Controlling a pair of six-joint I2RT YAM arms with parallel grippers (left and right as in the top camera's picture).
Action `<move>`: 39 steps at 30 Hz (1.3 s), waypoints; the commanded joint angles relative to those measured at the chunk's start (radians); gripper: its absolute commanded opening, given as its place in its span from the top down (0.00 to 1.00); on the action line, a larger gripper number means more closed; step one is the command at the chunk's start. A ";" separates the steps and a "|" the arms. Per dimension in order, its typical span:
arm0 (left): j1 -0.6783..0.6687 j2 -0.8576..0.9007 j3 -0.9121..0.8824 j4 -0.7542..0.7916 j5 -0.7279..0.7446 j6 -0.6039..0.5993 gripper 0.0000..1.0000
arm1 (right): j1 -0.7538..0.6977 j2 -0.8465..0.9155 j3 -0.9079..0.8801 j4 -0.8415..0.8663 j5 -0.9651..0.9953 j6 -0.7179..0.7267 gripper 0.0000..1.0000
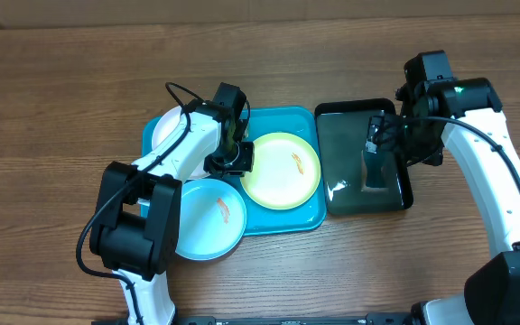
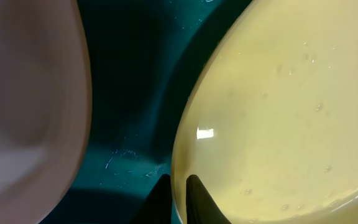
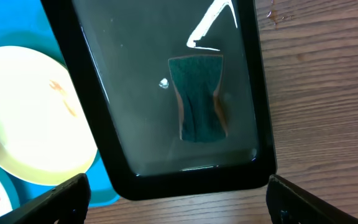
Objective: Clean dirty plates on tray and stack at the side
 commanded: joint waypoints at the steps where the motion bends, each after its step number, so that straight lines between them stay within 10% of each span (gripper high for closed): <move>1: -0.005 0.015 -0.012 0.009 -0.020 -0.031 0.88 | 0.005 0.003 0.015 0.002 -0.005 -0.009 0.07; 39: 0.051 0.015 -0.017 0.027 -0.039 -0.059 0.96 | 0.005 0.010 -0.333 0.377 0.074 -0.027 0.14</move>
